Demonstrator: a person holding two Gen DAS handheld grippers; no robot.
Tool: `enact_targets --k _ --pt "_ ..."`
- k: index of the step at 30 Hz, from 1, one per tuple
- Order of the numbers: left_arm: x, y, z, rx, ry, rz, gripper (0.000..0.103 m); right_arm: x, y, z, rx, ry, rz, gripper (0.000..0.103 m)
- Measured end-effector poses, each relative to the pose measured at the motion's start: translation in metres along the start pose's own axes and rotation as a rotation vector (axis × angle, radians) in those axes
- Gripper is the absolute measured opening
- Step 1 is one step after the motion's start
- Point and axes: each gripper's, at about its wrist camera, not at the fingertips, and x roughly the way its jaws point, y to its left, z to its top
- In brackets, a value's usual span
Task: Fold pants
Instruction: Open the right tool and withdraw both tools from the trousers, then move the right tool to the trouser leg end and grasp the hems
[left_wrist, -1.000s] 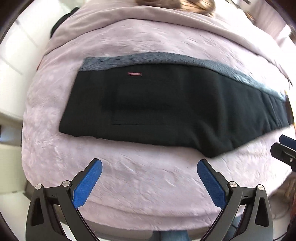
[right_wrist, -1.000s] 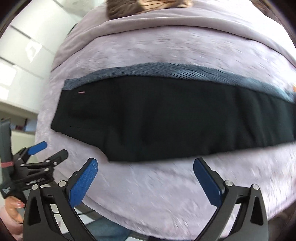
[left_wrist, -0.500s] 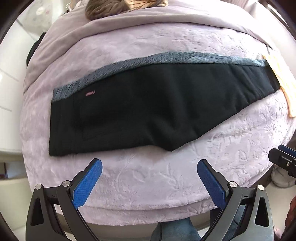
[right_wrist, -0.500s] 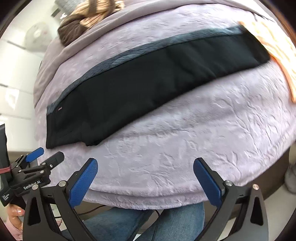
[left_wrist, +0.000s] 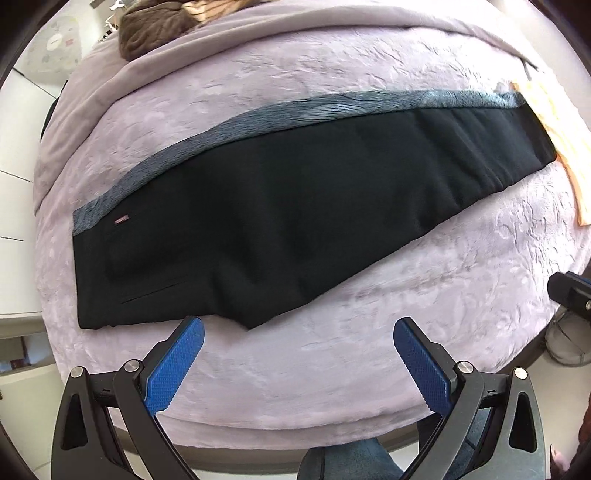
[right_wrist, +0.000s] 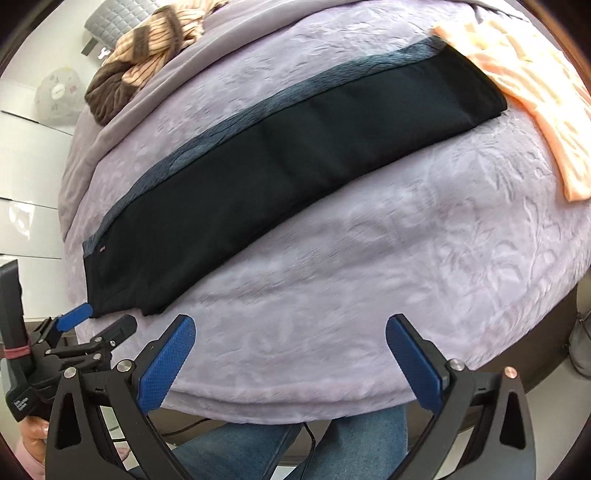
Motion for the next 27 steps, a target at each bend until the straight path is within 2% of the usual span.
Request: enact_targets --k 4,9,13,19,23,25,27 --pt "-0.003 -0.044 0.021 0.006 0.025 0.04 0.103 0.001 -0.047 0.029 0.024 0.025 0.036 0.103" --pt "0.001 -0.096 0.072 -0.007 0.048 0.076 0.103 0.0 -0.107 0.067 0.054 0.053 0.075 0.103" --pt "0.009 -0.128 0.113 -0.037 0.037 0.091 0.103 -0.005 -0.16 0.097 0.112 0.021 0.179 0.103" --pt "0.025 -0.155 0.17 -0.065 -0.009 0.104 0.103 0.005 -0.228 0.138 0.309 -0.039 0.346 0.103" --pt "0.05 -0.167 0.211 -0.066 -0.055 0.099 0.103 0.009 -0.247 0.151 0.361 -0.072 0.422 0.097" --pt "0.071 -0.17 0.229 -0.074 -0.065 0.096 0.103 0.012 -0.248 0.156 0.357 -0.072 0.438 0.089" --pt "0.094 -0.169 0.248 -0.1 -0.079 0.103 0.103 0.016 -0.247 0.158 0.347 -0.068 0.458 0.088"
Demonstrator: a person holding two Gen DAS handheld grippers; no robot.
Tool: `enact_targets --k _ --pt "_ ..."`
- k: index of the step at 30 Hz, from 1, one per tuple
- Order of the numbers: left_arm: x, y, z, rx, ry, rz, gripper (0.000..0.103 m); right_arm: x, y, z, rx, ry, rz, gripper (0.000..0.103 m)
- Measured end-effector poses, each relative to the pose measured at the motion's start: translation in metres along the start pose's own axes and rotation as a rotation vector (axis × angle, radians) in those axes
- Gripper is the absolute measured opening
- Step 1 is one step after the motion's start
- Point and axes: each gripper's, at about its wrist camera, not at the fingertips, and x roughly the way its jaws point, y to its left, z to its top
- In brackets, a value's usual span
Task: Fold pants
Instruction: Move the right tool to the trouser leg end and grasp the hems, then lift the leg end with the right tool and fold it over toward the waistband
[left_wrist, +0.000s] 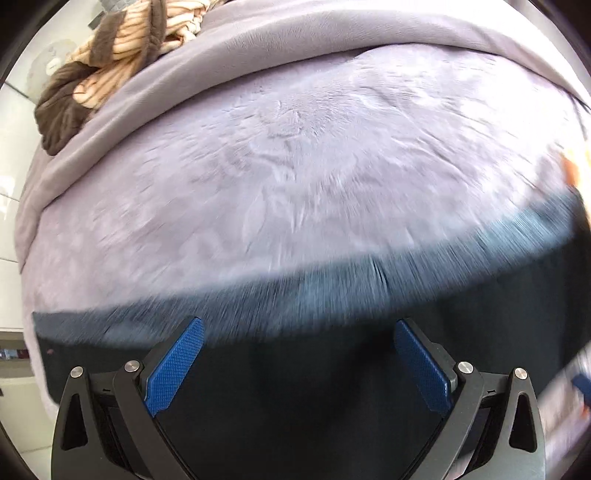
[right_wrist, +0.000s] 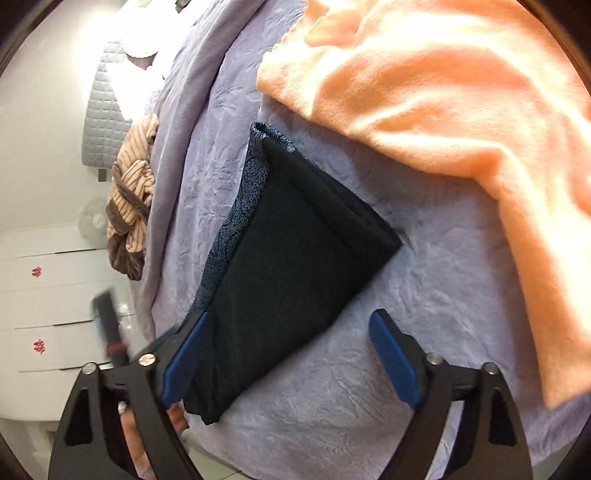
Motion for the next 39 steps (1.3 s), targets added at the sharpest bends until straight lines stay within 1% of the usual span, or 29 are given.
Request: enact_targets --k 2,3,4,6,9,10,12,14,16,17,18,20,24,26,27,28,30,31,33,34,35,36,37,39 --pt "0.021 0.006 0.015 -0.048 -0.002 -0.025 0.103 0.005 -0.001 0.002 -0.004 0.002 0.017 0.088" --pt "0.025 0.01 0.021 -0.07 0.002 -0.037 0.103 0.005 -0.003 0.006 -0.003 0.0 0.024 0.088" --pt "0.025 0.015 0.026 -0.089 0.009 -0.049 0.103 0.006 -0.003 0.006 -0.001 -0.005 0.033 0.088" --pt "0.017 0.024 0.029 -0.104 0.007 -0.045 0.103 0.002 -0.01 0.007 0.015 -0.027 0.053 0.088" --pt "-0.001 0.032 0.018 -0.074 0.006 -0.046 0.103 -0.004 -0.024 0.005 0.076 -0.059 0.117 0.088" --pt "-0.007 0.033 0.011 -0.072 0.009 -0.055 0.103 -0.004 -0.029 0.006 0.098 -0.067 0.134 0.088" --pt "-0.014 0.033 -0.006 -0.07 0.013 -0.1 0.103 -0.004 -0.033 0.008 0.115 -0.085 0.155 0.088" --pt "-0.01 0.025 -0.022 -0.047 0.031 -0.117 0.103 -0.001 -0.035 0.009 0.121 -0.091 0.155 0.088" --pt "0.001 0.016 -0.036 -0.026 0.053 -0.098 0.103 0.002 -0.037 0.01 0.117 -0.1 0.158 0.088" --pt "0.003 0.015 -0.041 -0.039 0.035 -0.094 0.103 0.004 -0.037 0.011 0.114 -0.101 0.156 0.087" --pt "0.003 0.016 -0.043 -0.047 0.014 -0.092 0.103 0.005 -0.037 0.012 0.115 -0.101 0.154 0.087" --pt "0.003 0.016 -0.046 -0.045 0.005 -0.092 0.103 0.008 -0.036 0.015 0.117 -0.106 0.169 0.085" --pt "0.002 0.017 -0.046 -0.027 -0.001 -0.096 0.103 0.01 -0.027 0.021 0.085 -0.108 0.26 0.083" --pt "0.002 0.02 -0.047 -0.028 -0.002 -0.098 0.103 0.007 -0.021 0.021 0.049 -0.105 0.275 0.082" --pt "0.002 0.022 -0.048 -0.029 -0.002 -0.097 0.103 0.008 -0.022 0.019 0.038 -0.102 0.257 0.08" --pt "0.002 0.022 -0.049 -0.031 -0.004 -0.095 0.103 0.01 -0.025 0.016 0.031 -0.092 0.224 0.075" --pt "0.001 0.02 -0.05 -0.034 -0.007 -0.091 0.103 0.016 -0.03 0.014 0.021 -0.088 0.187 0.068" --pt "0.001 0.02 -0.05 -0.033 -0.009 -0.089 0.103 0.018 -0.029 0.015 0.018 -0.092 0.186 0.068" --pt "0.001 0.019 -0.051 -0.032 -0.008 -0.088 0.103 0.024 -0.025 0.021 0.033 -0.105 0.232 0.068" --pt "0.002 0.018 -0.05 -0.031 -0.003 -0.089 0.103 0.031 -0.022 0.026 0.048 -0.106 0.277 0.064" --pt "-0.001 0.014 -0.047 -0.033 0.004 -0.092 0.091 0.035 -0.02 0.029 0.057 -0.102 0.297 0.055" --pt "-0.01 0.016 -0.047 -0.04 -0.002 -0.099 0.08 0.042 -0.019 0.032 0.073 -0.092 0.329 0.015" --pt "-0.017 0.017 -0.045 -0.037 -0.011 -0.11 0.063 0.048 -0.019 0.033 0.101 -0.078 0.369 0.012" --pt "-0.035 0.021 -0.048 -0.026 -0.064 -0.13 0.063 0.047 -0.016 0.031 0.106 -0.082 0.426 0.012"
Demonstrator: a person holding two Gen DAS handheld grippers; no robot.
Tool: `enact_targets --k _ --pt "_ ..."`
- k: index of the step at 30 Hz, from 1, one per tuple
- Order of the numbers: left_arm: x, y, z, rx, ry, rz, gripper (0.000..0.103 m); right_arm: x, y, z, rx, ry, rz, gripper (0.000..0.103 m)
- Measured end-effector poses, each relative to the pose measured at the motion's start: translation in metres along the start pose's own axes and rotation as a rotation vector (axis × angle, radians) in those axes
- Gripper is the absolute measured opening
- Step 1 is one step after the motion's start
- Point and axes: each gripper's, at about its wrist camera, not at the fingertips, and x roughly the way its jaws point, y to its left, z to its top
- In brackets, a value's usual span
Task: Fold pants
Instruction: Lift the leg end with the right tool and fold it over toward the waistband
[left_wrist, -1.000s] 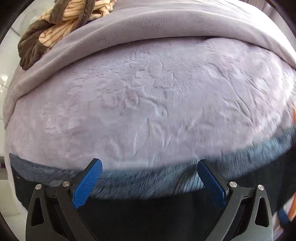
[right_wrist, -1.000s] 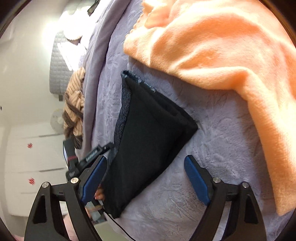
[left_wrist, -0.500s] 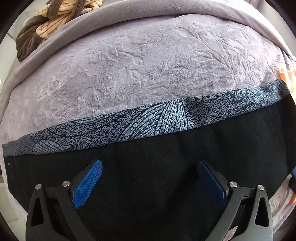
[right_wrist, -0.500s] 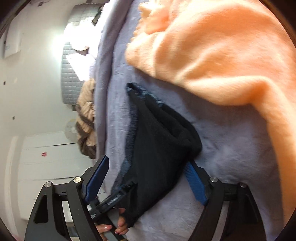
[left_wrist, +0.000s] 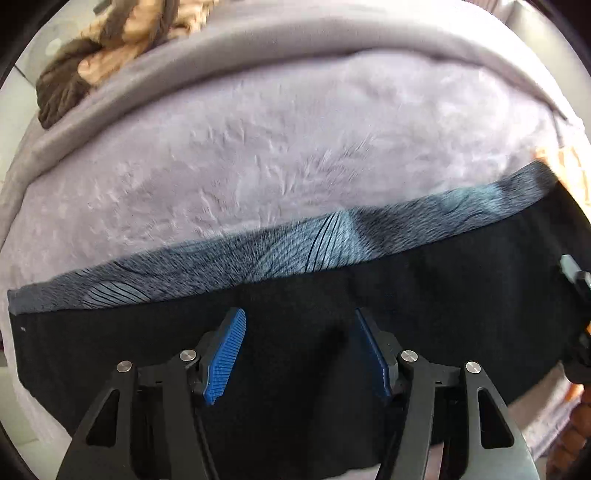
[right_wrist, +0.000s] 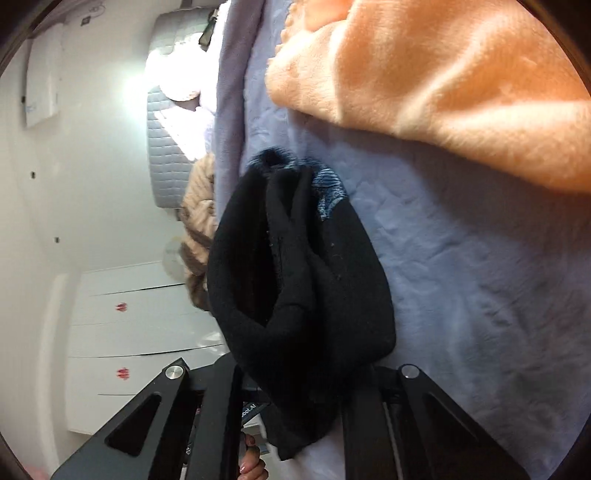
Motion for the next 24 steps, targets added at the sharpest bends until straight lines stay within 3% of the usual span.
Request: enact_targets --k 2,4,6,8,10,14,15,17,20,24 --pt "-0.009 -0.009 -0.003 0.033 -0.059 -0.007 0.063 -0.003 0.009 -0.005 -0.034 0.011 0.02 0.012" --pt "-0.001 -0.028 -0.006 0.073 -0.059 -0.039 0.063 -0.003 0.017 -0.01 -0.05 0.017 0.053 0.012" --pt "0.02 -0.048 -0.017 0.118 -0.063 -0.015 0.063 0.001 0.025 -0.013 -0.058 0.02 0.069 0.013" --pt "0.03 -0.049 -0.022 0.097 -0.076 0.002 0.063 0.013 0.032 -0.018 -0.091 0.055 0.024 0.013" --pt "0.024 -0.042 -0.019 0.082 -0.068 -0.037 0.063 0.022 0.04 -0.023 -0.111 0.072 0.02 0.012" --pt "0.005 -0.009 -0.017 0.063 -0.05 -0.111 0.065 0.022 0.076 -0.033 -0.209 0.057 -0.037 0.012" --pt "-0.001 0.001 -0.019 0.055 -0.061 -0.117 0.077 0.023 0.088 -0.038 -0.249 0.058 -0.056 0.012" --pt "-0.016 0.029 -0.027 0.042 -0.094 -0.125 0.085 0.028 0.117 -0.053 -0.351 0.058 -0.108 0.012" --pt "-0.033 0.075 -0.041 0.035 -0.105 -0.135 0.085 0.044 0.156 -0.088 -0.515 0.061 -0.207 0.012" --pt "-0.048 0.142 -0.064 -0.011 -0.09 -0.101 0.085 0.097 0.193 -0.154 -0.704 0.094 -0.347 0.014"
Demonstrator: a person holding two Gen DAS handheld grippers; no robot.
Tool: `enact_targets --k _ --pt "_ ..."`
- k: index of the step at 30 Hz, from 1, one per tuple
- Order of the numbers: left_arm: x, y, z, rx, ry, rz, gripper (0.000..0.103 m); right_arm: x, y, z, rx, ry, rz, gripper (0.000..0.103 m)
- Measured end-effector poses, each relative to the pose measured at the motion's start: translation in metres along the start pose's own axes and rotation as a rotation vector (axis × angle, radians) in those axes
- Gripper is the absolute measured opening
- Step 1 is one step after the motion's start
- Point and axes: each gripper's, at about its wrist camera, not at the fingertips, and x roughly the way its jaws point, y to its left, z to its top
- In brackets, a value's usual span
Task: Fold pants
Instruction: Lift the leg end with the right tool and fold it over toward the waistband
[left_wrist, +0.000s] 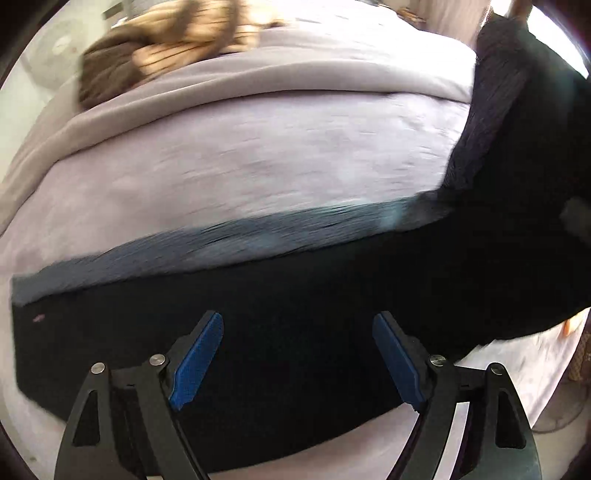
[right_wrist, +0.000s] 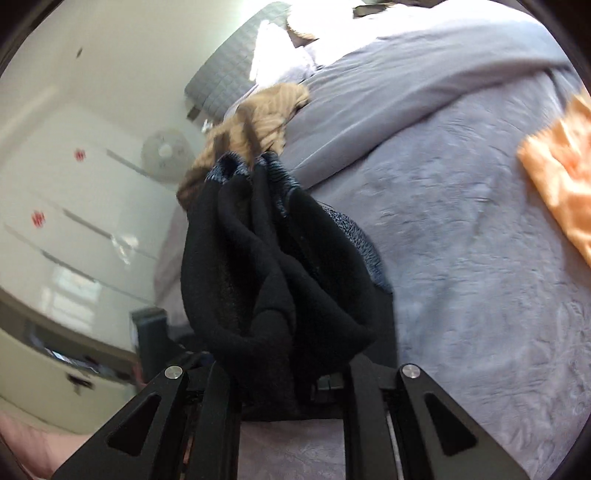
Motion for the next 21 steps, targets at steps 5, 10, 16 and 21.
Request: enact_targets --k 5,10,16,21 --pt "-0.017 0.113 -0.039 -0.104 0.028 0.078 0.085 0.097 0.082 -0.045 -0.221 0.14 -0.172 0.015" --pt "-0.022 0.177 -0.065 -0.175 0.047 0.123 0.084 0.183 0.132 -0.112 -0.47 0.286 -0.418 0.023" --pt "-0.032 0.196 -0.061 -0.212 0.032 0.053 0.084 0.17 0.2 -0.152 -0.84 0.271 -0.574 0.06" --pt "-0.029 0.17 -0.034 -0.211 0.06 -0.141 0.085 0.107 0.157 -0.12 -0.421 0.306 -0.28 0.07"
